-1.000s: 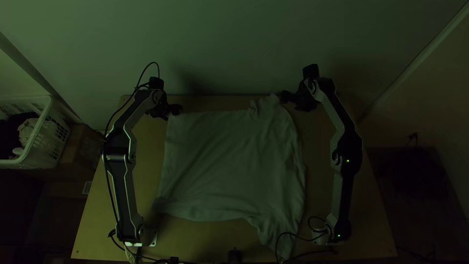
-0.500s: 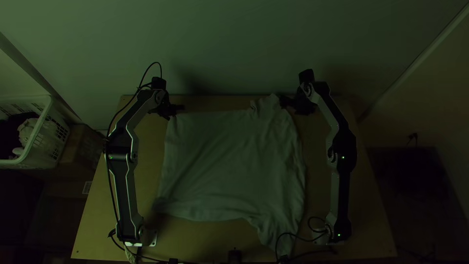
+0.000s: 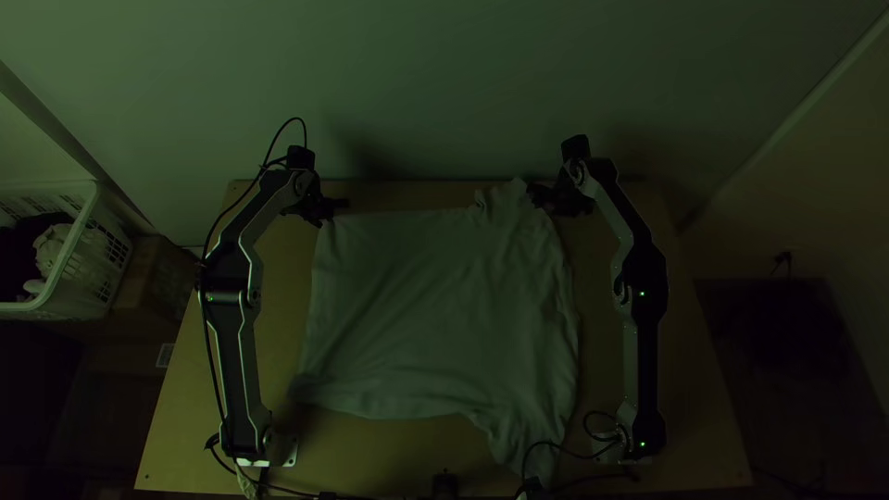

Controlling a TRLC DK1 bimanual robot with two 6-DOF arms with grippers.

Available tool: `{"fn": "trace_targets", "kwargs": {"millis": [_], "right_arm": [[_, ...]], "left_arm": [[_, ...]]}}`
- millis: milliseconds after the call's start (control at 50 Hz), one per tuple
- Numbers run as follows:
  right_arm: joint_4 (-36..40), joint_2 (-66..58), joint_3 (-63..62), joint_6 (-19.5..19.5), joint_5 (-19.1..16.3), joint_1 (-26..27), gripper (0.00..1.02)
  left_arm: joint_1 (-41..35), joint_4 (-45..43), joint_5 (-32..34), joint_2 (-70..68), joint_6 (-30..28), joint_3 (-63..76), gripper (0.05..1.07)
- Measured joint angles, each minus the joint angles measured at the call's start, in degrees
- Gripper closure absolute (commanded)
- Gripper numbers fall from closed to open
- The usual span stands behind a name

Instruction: Fold the t-shirt

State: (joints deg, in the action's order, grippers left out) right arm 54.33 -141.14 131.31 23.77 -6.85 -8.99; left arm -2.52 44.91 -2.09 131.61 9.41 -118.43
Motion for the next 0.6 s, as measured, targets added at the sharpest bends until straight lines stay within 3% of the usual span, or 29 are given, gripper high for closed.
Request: {"fn": "trace_targets", "kwargs": {"millis": [100,140,600], "right_arm": [[-0.79,-0.52,0.0,-0.02,0.02,-0.09,0.89],[-1.6,-0.76,0.0,-0.26,0.02,-0.11,0.96],[-2.86,-1.36,0.02,-1.95,0.35,-0.37,1.0]], "left_arm": [[0.0,0.0,-0.02,-0.02,0.0,0.0,1.05],[0.0,0.0,0.0,-0.09,0.0,0.0,1.05],[-0.46,0.02,0.17,-2.01,-0.44,0.0,1.05]]}}
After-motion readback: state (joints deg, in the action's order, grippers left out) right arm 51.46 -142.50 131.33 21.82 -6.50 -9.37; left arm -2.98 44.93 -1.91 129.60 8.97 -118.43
